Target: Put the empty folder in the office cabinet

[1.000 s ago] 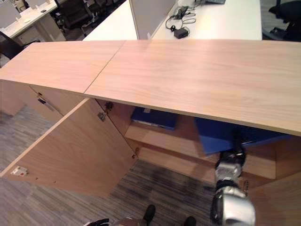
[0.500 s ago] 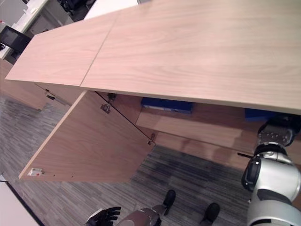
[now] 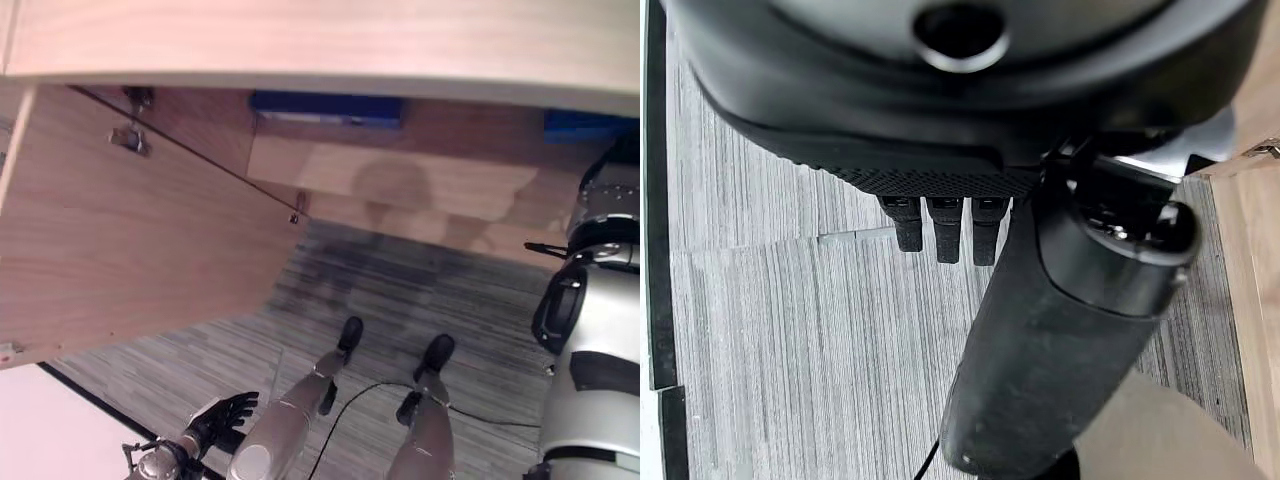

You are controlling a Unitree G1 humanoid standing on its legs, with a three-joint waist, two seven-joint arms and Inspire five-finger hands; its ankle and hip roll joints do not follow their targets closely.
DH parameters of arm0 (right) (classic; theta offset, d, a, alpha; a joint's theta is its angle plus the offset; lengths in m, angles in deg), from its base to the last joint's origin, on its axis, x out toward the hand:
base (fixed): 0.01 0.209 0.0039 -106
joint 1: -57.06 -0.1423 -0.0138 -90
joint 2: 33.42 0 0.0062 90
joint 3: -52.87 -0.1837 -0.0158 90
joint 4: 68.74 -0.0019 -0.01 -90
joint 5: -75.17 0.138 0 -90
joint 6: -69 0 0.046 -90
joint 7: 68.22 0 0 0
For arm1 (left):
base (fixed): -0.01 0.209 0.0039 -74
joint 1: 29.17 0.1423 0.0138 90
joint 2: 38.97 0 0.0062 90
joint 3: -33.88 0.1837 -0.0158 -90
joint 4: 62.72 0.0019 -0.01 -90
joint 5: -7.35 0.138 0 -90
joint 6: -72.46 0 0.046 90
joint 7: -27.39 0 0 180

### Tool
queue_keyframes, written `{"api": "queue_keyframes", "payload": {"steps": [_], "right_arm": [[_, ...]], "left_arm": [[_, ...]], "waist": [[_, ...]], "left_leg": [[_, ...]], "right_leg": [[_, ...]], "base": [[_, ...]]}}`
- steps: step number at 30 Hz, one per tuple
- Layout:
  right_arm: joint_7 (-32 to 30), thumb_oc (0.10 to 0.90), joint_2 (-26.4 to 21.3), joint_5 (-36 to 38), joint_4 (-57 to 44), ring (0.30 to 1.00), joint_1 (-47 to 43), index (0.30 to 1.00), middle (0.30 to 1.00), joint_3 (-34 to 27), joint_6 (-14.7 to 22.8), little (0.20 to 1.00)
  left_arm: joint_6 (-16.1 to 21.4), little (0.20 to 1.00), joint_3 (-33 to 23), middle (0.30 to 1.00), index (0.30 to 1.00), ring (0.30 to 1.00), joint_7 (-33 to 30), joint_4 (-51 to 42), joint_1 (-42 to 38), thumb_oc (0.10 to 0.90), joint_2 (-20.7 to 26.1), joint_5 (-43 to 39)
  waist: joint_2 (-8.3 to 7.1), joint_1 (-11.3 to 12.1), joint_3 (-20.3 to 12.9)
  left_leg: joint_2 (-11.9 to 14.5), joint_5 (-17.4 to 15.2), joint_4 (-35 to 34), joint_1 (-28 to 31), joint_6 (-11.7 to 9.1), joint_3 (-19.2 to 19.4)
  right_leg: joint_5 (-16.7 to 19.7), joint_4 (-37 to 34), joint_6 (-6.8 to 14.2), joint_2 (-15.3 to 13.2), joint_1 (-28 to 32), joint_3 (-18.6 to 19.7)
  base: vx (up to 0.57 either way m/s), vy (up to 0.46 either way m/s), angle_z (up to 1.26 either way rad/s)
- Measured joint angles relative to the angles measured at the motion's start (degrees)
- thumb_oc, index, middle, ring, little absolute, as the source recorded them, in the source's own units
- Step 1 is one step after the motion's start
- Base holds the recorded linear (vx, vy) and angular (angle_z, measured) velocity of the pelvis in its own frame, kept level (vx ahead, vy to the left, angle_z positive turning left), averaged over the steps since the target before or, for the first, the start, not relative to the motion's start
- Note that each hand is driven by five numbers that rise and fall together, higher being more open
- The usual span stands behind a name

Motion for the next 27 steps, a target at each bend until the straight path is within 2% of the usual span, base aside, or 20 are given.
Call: {"api": "queue_keyframes", "payload": {"steps": [1,5,8,15,16,18,21,25,27], "right_arm": [[-0.2,0.800,0.1,-0.1,0.0,0.900,-0.7,0.900,0.900,0.2,0.4,0.900],[-1.2,0.800,0.3,0.1,0.0,0.900,-2.6,0.900,0.900,1.4,2.1,0.900],[-1.8,0.800,0.3,0.0,-0.1,0.900,-4.9,0.900,0.900,5.1,2.0,0.900],[-4.3,0.800,0.4,0.0,0.0,0.900,-5.8,0.900,0.900,6.0,1.3,0.900],[-4.5,0.800,0.5,0.0,0.1,0.900,-5.8,0.900,0.900,6.0,1.3,0.900],[-5.2,0.800,1.3,-0.6,1.6,0.900,-6.0,0.900,0.900,7.3,0.3,0.900],[-6.5,0.800,1.5,-1.9,2.4,0.900,-6.0,0.900,0.900,7.4,-1.2,0.900],[-9.7,0.800,2.3,-6.3,9.3,0.900,-6.2,0.900,0.900,7.6,-5.2,0.900],[-11.9,0.800,3.2,-7.2,11.1,0.900,-5.1,0.900,0.900,7.6,-7.6,0.900]], "left_arm": [[0.2,0.900,0.1,0.900,0.900,0.900,-0.6,-0.2,0.0,0.800,0.0,-0.3],[0.3,0.900,0.3,0.900,0.900,0.900,-1.5,-0.4,-0.1,0.800,0.0,-2.3],[0.3,0.900,0.2,0.900,0.900,0.900,-2.2,-1.6,-0.1,0.800,0.0,-2.3],[0.1,0.900,0.3,0.900,0.900,0.900,-3.7,-2.3,-0.3,0.800,0.4,-2.2],[0.0,0.900,0.3,0.900,0.900,0.900,-3.7,-2.3,-0.3,0.800,0.5,-2.2],[-0.1,0.900,0.8,0.900,0.900,0.900,-4.0,-2.1,-0.7,0.800,1.7,-2.2],[0.0,0.900,0.8,0.900,0.900,0.900,-4.8,-1.9,-2.2,0.800,1.9,-2.2],[-0.1,0.900,1.0,0.900,0.900,0.900,-6.1,-1.1,-3.8,0.800,1.9,-2.0],[-0.2,0.900,0.8,0.900,0.900,0.900,-7.0,-0.5,-3.9,0.800,1.8,-1.9]], "waist": [[-0.03,0.0,0.0],[-0.09,-0.1,0.0],[-0.29,-0.5,-0.2],[-1.06,-1.6,-0.4],[-1.31,-1.7,-0.5],[-2.97,-1.6,-0.9],[-4.26,-1.9,-1.2],[-5.80,-1.8,-1.8],[-6.80,-2.4,-2.5]], "left_leg": [[-0.2,0.0,0.5,-1.1,0.0,-0.1],[-0.5,0.0,1.7,-3.2,0.0,-1.0],[-0.5,0.1,1.9,-4.8,-0.1,-1.0],[-0.5,0.2,2.5,-5.3,-0.1,-1.2],[-0.5,0.2,2.5,-5.3,-0.1,-1.2],[-0.1,0.2,2.5,-5.3,-0.1,-1.2],[0.3,0.2,2.5,-4.4,-0.2,-1.3],[0.7,0.2,1.5,-0.8,-0.2,-1.9],[1.1,0.3,0.7,1.0,-0.2,-2.0]], "right_leg": [[-0.5,0.9,0.3,-0.3,-1.2,0.0],[-0.8,2.3,0.2,-0.6,-3.1,0.2],[-0.7,2.7,0.1,-0.6,-4.8,0.5],[0.2,2.4,-0.6,-0.4,-4.6,0.0],[0.2,2.3,-0.6,-0.4,-4.7,0.0],[0.8,1.5,-0.7,0.1,-4.4,-0.1],[1.3,0.0,-0.8,0.7,-2.7,-0.4],[2.3,-3.1,-0.7,1.5,2.1,-1.0],[2.5,-5.0,0.0,1.9,4.4,-1.7]], "base": [[0.05,-0.028,0.13],[0.05,-0.017,0.09],[0.03,-0.017,-0.02],[0.01,-0.006,0.01],[0.00,-0.023,-0.05],[0.00,-0.015,-0.07],[0.00,-0.044,0.00],[0.00,-0.011,0.00],[0.00,-0.057,0.01]]}}
